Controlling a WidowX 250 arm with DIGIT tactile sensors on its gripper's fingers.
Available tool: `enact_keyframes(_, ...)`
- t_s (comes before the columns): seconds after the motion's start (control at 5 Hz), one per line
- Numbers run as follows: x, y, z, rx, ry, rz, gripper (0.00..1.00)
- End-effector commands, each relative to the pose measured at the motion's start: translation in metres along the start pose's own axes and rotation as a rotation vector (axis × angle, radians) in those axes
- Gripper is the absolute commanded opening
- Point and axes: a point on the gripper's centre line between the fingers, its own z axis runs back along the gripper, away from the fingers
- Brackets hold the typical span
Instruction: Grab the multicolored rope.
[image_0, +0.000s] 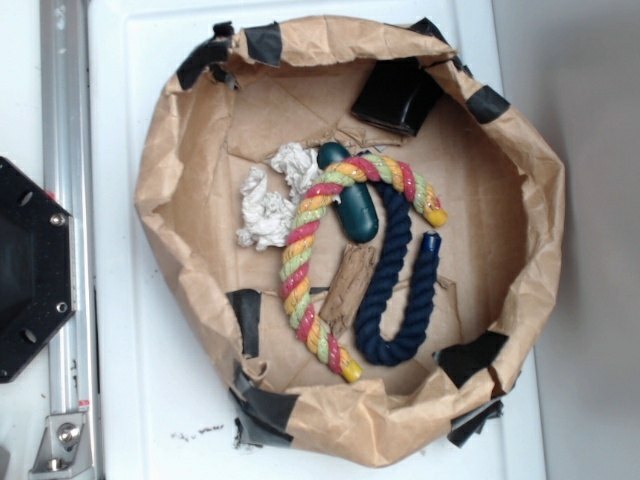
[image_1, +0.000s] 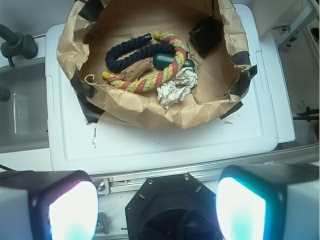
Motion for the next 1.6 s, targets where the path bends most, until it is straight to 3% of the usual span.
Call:
enact_keyframes(0.0, 0.000, 0.000, 0.000, 0.000, 0.000, 0.000, 1.00)
enact_keyframes(0.2, 0.038, -0.008, -0.025, -0.028, 0.058, 0.163, 1.00)
enact_keyframes(0.4, 0.057, -0.008, -0.042, -0.013, 0.093, 0.339, 1.00)
enact_keyframes(0.6, 0.066, 0.007, -0.059, 0.016, 0.115, 0.572, 1.00)
enact_keyframes(0.8, 0.075, 0.018, -0.082, -0.045, -0.027, 0.734, 1.00)
enact_keyframes(1.0, 0.090, 0.021, -0.102, 0.015, -0.071, 0.856, 1.00)
enact_keyframes(1.2, 0.103, 0.016, -0.125, 0.017, -0.055, 0.887, 1.00)
enact_keyframes(1.4, 0.107, 0.006, -0.151, 0.056, -0.031, 0.867, 1.00)
